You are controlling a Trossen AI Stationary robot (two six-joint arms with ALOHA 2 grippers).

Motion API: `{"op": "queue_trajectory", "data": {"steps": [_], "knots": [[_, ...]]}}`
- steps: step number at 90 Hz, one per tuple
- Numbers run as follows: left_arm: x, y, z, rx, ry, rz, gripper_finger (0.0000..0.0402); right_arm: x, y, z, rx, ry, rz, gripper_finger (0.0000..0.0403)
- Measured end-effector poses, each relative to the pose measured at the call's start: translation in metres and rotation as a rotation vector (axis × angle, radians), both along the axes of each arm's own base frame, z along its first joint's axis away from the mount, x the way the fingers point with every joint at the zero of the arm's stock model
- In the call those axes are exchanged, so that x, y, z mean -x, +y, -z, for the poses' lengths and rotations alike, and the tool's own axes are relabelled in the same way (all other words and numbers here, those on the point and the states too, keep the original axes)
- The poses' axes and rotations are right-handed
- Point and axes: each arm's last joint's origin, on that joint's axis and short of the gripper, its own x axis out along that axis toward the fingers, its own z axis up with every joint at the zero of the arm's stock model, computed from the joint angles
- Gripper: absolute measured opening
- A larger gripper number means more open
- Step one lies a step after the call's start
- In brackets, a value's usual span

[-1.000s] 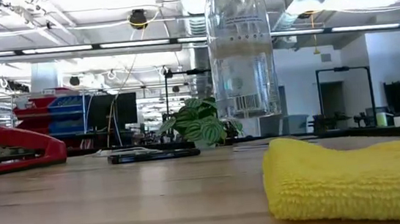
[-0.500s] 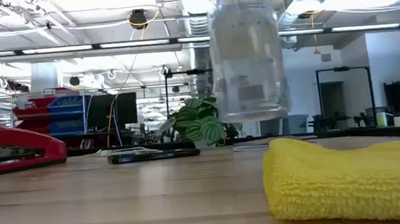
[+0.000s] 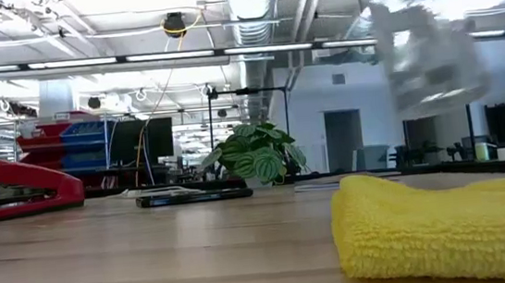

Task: Apply microfiber cloth
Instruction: Prepare the cleaning spray and the microfiber cloth

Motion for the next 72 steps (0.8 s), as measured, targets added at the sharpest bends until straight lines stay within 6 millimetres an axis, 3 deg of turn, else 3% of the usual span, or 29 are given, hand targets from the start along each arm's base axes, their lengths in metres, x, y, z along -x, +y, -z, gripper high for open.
{"op": "queue_trajectory", "data": {"steps": [15, 28, 41, 56, 72], "knots": [[-0.022, -0.012, 0.023, 0.075, -0.099, 0.054, 0.0167, 0.045, 0.018, 0.001, -0.069, 0.044, -0.008, 0.0117], [-0.043, -0.02, 0.057, 0.126, -0.213, 0.086, 0.0144, 0.066, 0.035, 0.008, -0.069, 0.073, -0.012, 0.0117], [-0.055, -0.024, 0.105, 0.174, -0.308, 0.119, 0.0122, 0.071, 0.044, 0.015, -0.066, 0.098, 0.002, 0.0117], [-0.056, -0.037, 0.146, 0.221, -0.399, 0.184, 0.0087, 0.072, 0.049, 0.017, -0.058, 0.104, -0.004, 0.0117], [-0.068, -0.064, 0.186, 0.255, -0.326, 0.237, 0.0033, 0.071, 0.049, 0.017, -0.06, 0.104, -0.001, 0.0117]]}}
